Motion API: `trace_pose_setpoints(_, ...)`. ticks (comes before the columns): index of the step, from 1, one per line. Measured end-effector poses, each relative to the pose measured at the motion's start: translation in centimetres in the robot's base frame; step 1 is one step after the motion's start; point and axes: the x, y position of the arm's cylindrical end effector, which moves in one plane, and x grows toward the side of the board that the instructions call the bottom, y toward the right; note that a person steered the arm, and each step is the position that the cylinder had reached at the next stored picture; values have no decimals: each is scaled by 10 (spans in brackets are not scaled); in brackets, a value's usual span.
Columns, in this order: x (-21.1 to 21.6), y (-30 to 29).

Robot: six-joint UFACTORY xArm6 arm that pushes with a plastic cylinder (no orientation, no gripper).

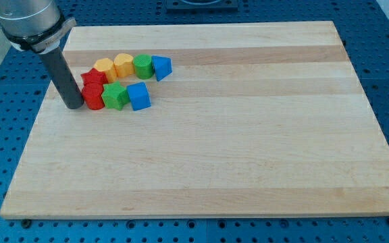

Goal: Place the arm at the top right side of the green star

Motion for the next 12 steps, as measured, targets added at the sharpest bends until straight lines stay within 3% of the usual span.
trace_pose_setpoints(2,0,2)
trace_pose_setpoints(3,38,16)
trace_pose_setpoints(4,72,64)
trace_pose_setpoints(5,72,141)
trace_pose_setpoints(6,61,218)
trace_pose_setpoints(7,16,249)
trace_pose_setpoints(8,-19,245)
trace_pose_setpoints(12,-55,154)
